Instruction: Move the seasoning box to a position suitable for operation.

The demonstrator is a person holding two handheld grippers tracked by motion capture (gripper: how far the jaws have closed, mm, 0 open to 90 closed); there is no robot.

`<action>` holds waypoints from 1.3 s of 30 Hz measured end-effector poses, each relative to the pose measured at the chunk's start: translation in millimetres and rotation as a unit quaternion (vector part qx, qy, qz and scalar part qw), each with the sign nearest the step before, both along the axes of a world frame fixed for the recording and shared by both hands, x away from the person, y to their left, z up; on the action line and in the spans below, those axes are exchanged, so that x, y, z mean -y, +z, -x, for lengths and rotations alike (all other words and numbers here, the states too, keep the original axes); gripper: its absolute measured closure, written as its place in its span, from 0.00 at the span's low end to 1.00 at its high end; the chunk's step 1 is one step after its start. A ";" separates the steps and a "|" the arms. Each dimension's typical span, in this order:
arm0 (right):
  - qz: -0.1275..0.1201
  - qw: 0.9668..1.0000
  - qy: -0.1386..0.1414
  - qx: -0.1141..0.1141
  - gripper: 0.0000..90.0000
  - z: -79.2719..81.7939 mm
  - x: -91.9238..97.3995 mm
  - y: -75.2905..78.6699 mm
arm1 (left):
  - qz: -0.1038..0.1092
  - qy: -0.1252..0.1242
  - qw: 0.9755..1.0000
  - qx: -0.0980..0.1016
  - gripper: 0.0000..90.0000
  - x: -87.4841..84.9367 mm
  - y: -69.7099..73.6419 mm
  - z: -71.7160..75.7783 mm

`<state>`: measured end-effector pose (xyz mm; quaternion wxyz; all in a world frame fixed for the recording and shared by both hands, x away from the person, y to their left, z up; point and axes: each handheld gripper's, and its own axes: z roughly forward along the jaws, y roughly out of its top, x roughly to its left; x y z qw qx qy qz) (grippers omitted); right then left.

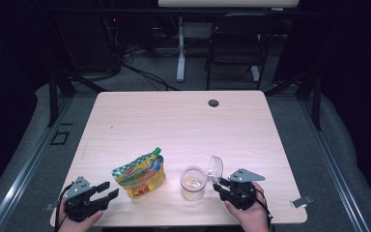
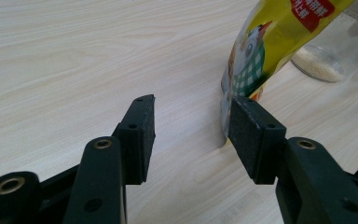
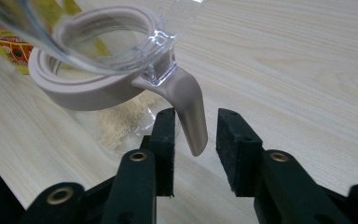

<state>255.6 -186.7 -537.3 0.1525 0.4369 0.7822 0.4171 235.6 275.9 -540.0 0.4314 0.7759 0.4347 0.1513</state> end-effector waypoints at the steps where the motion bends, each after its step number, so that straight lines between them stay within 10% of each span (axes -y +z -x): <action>1: 0.000 1.000 0.000 0.000 0.77 0.0 0.0 0.0 | 0.000 0.000 1.000 0.000 0.57 0.0 0.0 0.0; 23: -0.032 0.999 -0.016 0.012 0.87 -26.6 -3.9 -11.5 | -0.004 0.012 1.000 -0.006 0.57 -5.5 -2.0 8.8; 39: 0.017 0.998 0.035 0.042 0.93 -34.1 -13.3 -12.5 | -0.005 0.018 1.000 -0.006 0.57 -8.4 -2.7 12.1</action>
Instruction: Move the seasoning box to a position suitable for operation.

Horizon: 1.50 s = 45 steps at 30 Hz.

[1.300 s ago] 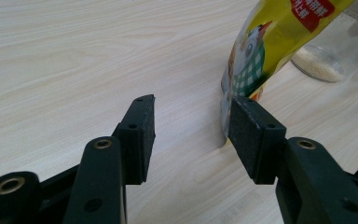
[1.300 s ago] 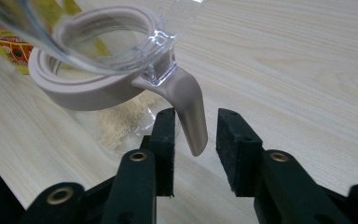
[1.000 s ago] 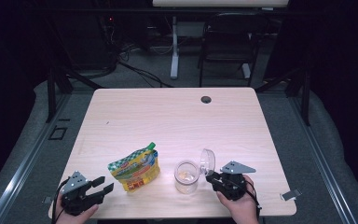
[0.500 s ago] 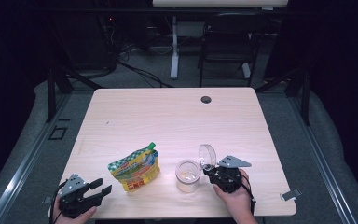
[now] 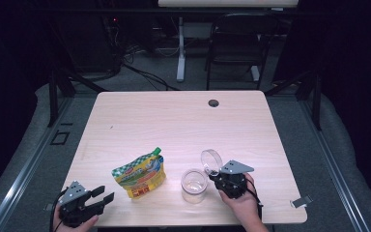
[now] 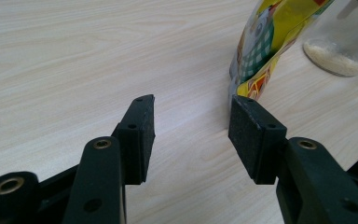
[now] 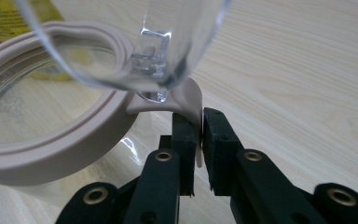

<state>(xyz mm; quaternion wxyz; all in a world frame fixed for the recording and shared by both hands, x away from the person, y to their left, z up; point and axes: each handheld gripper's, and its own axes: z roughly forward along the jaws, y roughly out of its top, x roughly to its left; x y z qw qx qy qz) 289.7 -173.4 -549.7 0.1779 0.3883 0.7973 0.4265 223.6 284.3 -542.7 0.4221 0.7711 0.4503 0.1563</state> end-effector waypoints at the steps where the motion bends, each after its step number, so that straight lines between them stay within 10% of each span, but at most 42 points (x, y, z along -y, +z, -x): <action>1: -0.003 1.000 0.008 0.000 0.93 -1.0 0.7 -0.3 | 0.000 0.000 1.000 0.000 0.57 0.5 0.0 -0.1; 10: -0.017 0.999 0.051 -0.005 0.93 -9.9 6.4 -2.2 | -0.002 -0.004 1.000 -0.001 0.57 2.5 -0.6 -1.4; 21: -0.039 0.998 0.018 -0.035 0.90 -3.3 13.3 -3.4 | -0.003 -0.007 1.000 0.001 0.56 3.8 0.6 -2.4; 45: -0.055 0.998 -0.006 -0.024 0.74 -1.4 21.8 1.8 | 0.014 -0.031 0.999 0.022 0.52 9.7 6.4 3.8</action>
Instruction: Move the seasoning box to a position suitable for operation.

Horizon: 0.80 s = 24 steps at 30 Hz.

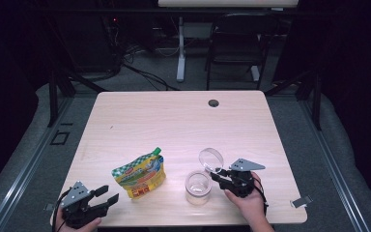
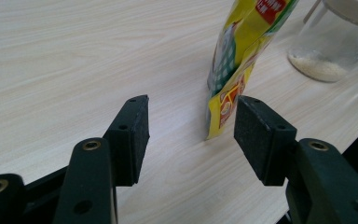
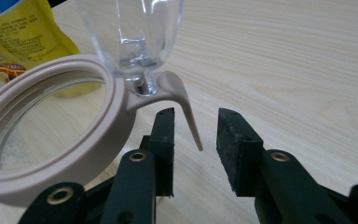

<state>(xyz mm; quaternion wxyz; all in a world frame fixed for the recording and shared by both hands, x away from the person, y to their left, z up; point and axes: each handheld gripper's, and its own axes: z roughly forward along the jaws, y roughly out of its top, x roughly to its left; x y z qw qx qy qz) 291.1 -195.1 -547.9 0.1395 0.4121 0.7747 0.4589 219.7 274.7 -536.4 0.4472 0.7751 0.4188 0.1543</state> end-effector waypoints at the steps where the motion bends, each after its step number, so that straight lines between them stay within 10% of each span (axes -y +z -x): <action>1: -0.002 1.000 -0.002 0.002 0.74 1.5 -0.1 0.2 | 0.003 -0.004 1.000 0.004 0.54 0.6 1.2 0.6; 24: 0.000 1.000 -0.016 0.002 0.67 11.3 7.3 0.0 | 0.014 -0.056 0.998 0.003 0.49 28.3 -5.4 -16.9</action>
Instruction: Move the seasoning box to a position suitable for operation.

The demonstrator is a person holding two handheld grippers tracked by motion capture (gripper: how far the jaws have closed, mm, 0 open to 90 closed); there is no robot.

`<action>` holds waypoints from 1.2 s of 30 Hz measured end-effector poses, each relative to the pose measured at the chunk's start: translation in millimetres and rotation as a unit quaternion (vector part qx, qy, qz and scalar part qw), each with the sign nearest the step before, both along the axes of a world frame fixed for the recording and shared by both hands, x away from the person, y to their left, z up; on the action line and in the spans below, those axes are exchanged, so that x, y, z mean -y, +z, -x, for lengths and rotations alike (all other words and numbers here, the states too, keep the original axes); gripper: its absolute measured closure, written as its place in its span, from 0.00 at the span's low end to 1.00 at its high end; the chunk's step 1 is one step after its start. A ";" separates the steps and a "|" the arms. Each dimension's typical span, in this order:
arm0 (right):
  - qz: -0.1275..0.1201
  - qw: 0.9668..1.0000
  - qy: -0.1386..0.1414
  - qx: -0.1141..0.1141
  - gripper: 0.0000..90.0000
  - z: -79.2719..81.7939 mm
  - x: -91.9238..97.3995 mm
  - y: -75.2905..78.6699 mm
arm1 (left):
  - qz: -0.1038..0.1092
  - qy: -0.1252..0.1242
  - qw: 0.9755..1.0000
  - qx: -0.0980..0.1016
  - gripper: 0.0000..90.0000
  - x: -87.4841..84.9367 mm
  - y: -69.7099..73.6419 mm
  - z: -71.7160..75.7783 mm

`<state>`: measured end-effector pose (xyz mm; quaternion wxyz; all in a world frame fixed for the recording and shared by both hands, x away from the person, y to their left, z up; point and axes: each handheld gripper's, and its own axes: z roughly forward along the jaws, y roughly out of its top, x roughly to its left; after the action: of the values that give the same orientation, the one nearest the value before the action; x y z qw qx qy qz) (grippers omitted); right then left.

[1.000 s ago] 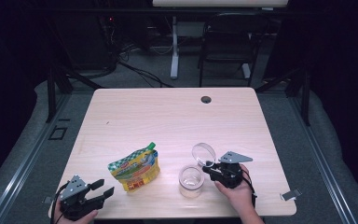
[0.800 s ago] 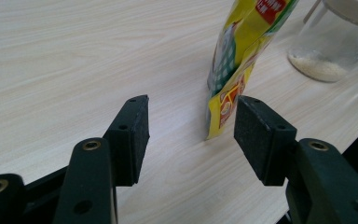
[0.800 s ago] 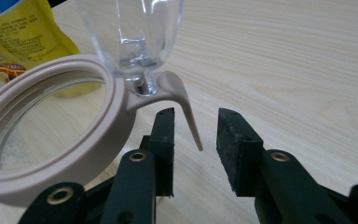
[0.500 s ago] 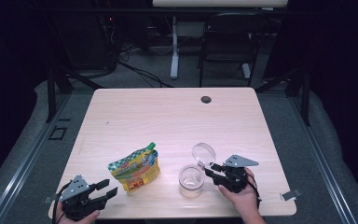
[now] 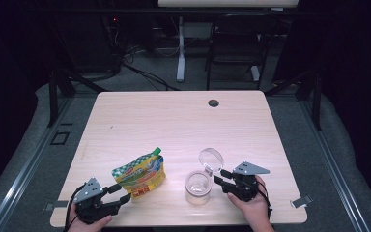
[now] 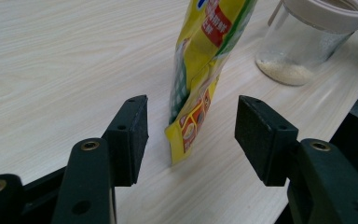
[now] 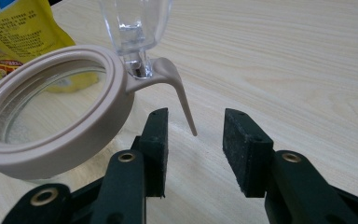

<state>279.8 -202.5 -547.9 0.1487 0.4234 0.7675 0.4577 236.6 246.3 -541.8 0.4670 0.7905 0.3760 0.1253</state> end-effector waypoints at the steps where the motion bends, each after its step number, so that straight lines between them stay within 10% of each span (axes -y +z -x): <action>1: 0.001 1.000 0.001 0.001 0.67 0.2 -0.2 -0.2 | 0.001 -0.004 1.000 0.001 0.49 1.3 -0.8 -1.4; 36: -0.007 1.000 -0.007 -0.002 0.65 -1.7 0.1 -3.0 | 0.059 -0.034 0.996 -0.051 0.50 19.1 -35.2 -32.2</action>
<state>281.5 -202.6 -550.8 0.1477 0.4307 0.7613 0.4616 268.9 227.2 -577.0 0.4971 0.7794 0.3786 0.0464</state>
